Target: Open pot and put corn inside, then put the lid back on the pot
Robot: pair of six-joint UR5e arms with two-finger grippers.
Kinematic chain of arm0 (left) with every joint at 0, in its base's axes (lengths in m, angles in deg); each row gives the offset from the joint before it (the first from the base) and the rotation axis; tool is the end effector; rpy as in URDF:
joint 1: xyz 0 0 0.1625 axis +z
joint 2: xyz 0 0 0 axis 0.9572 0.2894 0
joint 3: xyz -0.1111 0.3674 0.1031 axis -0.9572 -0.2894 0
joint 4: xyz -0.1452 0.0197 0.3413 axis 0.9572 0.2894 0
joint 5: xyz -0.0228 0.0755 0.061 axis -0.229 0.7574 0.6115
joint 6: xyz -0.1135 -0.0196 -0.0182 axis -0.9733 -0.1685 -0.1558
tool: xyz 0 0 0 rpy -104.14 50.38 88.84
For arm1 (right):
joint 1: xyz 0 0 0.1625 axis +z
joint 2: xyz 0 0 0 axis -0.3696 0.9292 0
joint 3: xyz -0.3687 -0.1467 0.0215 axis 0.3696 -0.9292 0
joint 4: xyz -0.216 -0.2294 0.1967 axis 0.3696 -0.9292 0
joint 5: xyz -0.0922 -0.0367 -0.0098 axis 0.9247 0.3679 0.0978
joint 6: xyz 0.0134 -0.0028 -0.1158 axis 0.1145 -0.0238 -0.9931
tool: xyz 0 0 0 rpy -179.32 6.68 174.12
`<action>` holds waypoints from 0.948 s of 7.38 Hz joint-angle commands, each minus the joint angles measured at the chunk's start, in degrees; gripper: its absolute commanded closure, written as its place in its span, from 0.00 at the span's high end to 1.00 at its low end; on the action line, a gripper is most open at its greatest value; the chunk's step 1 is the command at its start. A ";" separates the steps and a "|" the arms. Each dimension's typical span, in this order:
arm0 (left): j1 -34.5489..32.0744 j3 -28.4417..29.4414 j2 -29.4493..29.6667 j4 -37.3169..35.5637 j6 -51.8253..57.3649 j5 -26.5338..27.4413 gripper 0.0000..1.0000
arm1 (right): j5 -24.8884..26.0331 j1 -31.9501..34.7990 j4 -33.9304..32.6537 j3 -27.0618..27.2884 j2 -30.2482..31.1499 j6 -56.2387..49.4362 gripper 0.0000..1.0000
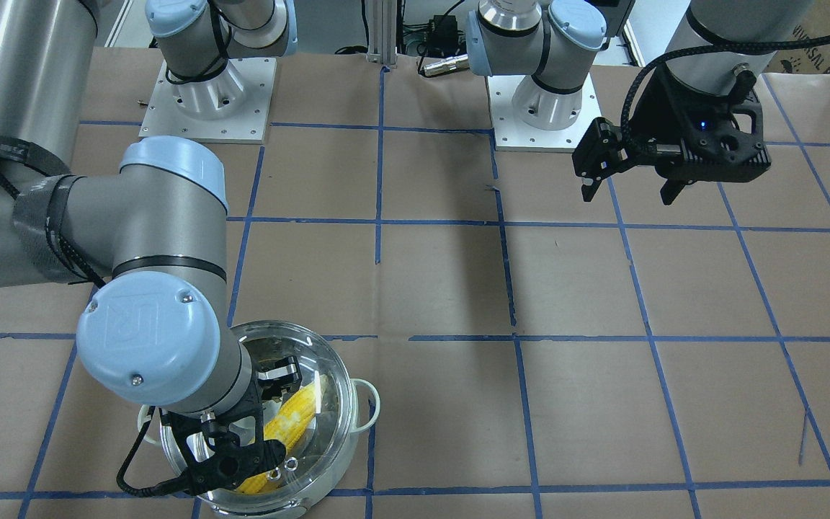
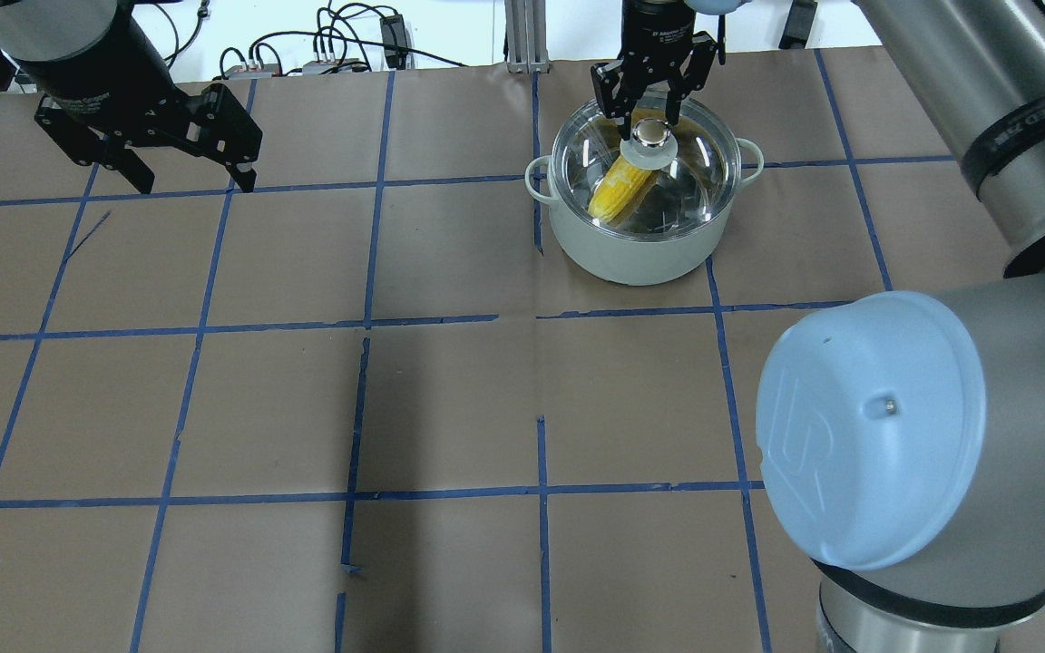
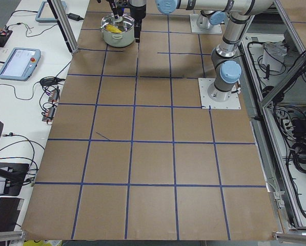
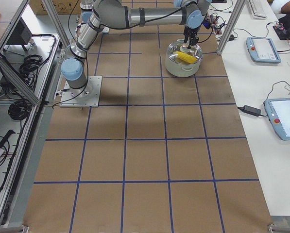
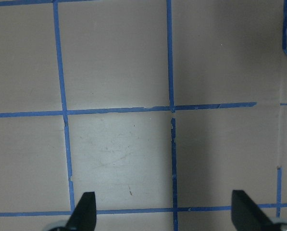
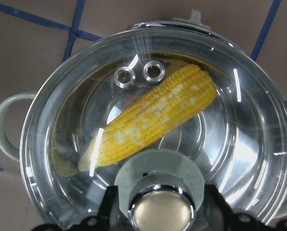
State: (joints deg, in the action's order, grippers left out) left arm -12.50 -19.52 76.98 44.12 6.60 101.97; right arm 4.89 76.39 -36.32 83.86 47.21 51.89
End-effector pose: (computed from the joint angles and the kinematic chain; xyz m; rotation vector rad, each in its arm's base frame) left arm -0.0968 -0.4717 0.4679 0.0480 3.1275 -0.0442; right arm 0.2263 -0.6621 0.3294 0.5100 -3.0769 -0.1627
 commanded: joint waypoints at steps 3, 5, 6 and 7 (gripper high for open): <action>-0.02 0.00 -0.08 0.00 -0.02 0.27 1.00 | 1.00 -1.14 14.62 1.92 9.95 -0.23 0.66; -0.02 0.00 -0.08 0.00 -0.02 0.27 1.00 | 1.35 -1.32 16.88 9.35 18.64 0.04 0.63; -0.02 0.00 -0.08 0.00 -0.02 0.18 1.00 | 1.27 -1.23 15.22 15.58 23.30 0.56 0.61; -0.10 0.00 0.09 0.09 -0.02 0.27 1.00 | 1.27 -1.23 11.12 22.43 28.13 1.70 0.64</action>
State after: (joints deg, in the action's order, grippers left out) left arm -12.54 -19.52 76.95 44.14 6.57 102.19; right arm 6.16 75.17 -21.65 98.00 69.11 52.49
